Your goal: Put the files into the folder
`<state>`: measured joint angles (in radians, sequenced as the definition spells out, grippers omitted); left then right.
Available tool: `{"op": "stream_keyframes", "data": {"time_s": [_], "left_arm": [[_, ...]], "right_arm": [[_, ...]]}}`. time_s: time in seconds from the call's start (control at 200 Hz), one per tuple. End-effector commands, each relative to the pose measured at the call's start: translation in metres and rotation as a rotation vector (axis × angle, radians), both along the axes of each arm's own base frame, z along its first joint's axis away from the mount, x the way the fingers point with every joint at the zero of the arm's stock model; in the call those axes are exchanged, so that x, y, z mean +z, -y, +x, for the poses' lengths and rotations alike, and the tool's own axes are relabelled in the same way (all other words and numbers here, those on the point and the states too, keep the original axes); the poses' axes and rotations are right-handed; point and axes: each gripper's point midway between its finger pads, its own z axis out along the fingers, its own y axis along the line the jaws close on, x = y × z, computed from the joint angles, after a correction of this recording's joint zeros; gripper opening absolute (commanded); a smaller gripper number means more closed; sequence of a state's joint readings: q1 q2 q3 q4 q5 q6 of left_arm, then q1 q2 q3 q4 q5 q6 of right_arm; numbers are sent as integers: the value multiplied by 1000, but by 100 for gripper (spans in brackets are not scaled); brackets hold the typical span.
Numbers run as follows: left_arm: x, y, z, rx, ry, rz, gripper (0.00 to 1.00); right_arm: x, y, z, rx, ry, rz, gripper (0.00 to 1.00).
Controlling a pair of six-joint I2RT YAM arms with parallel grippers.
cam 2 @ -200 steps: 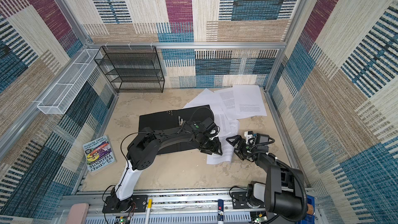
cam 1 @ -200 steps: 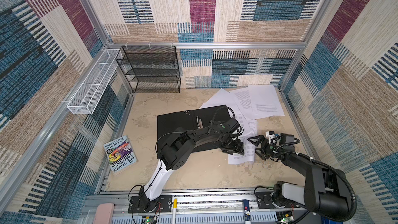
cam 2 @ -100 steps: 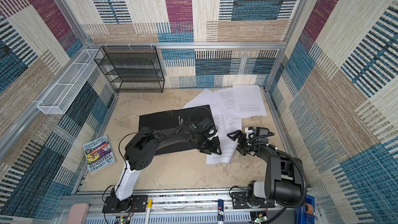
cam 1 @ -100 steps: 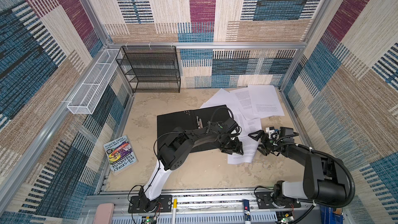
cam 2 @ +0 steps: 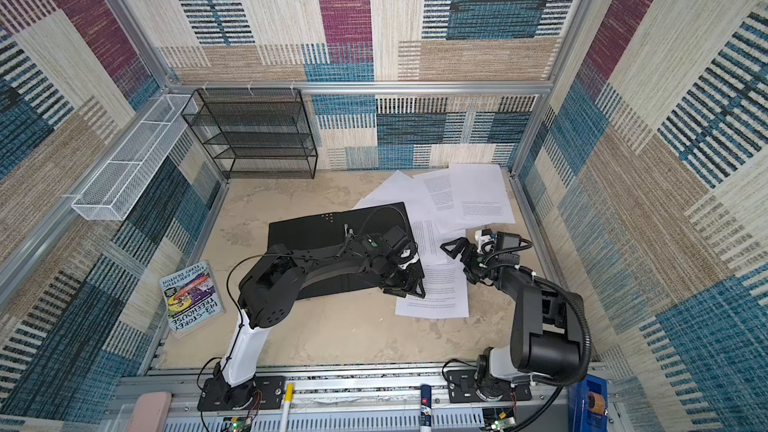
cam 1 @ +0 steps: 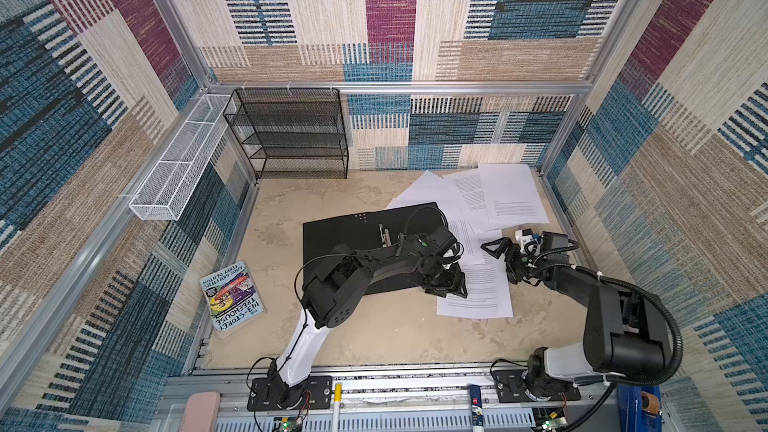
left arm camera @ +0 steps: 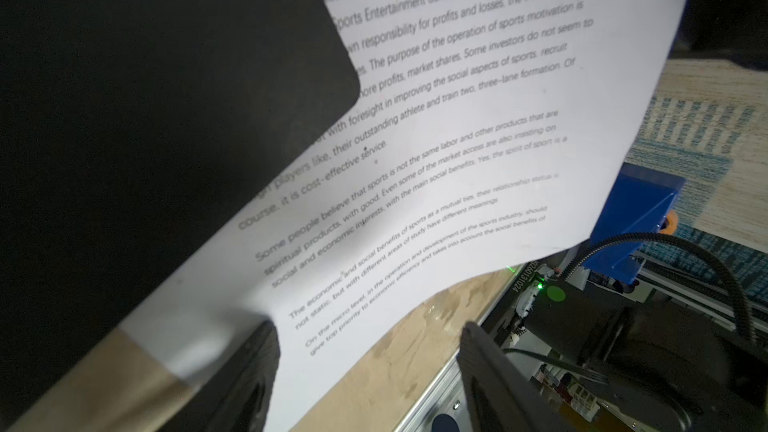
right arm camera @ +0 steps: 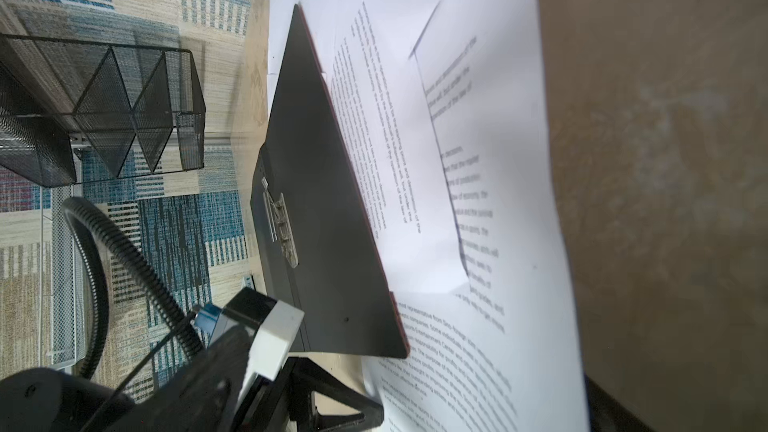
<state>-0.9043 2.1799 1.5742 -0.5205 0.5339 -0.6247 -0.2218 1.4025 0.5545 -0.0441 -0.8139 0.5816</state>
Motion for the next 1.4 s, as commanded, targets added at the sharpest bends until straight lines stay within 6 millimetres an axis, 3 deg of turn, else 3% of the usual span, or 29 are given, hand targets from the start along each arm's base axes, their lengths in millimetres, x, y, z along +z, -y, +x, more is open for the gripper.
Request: {"op": "stream_keyframes", "data": {"time_s": [0.0,0.155,0.321,0.501,0.751,1.112,1.267,1.392], "left_arm": [[-40,-49,0,39,11,260,72],[-41,-48,1,42,2,254,72],[-40,-48,1,39,3,251,72],[-39,-48,1,44,4,248,72],[-40,-47,-1,45,-5,243,71],[-38,-44,-1,45,-13,228,71],[-21,-30,-2,5,-15,152,74],[17,-7,-3,-54,31,25,78]], "right_arm": [[-6,-2,-15,-4,-38,-11,100],[-19,1,-30,-46,-83,-35,90],[-24,12,-31,-115,-109,-77,66],[-25,25,-29,-175,-122,-135,54],[-29,25,-24,-169,-109,-139,45],[-39,31,-26,-177,-138,-183,11],[-40,36,-29,-189,-151,-213,0],[-34,41,-33,-207,-147,-251,0]]}}
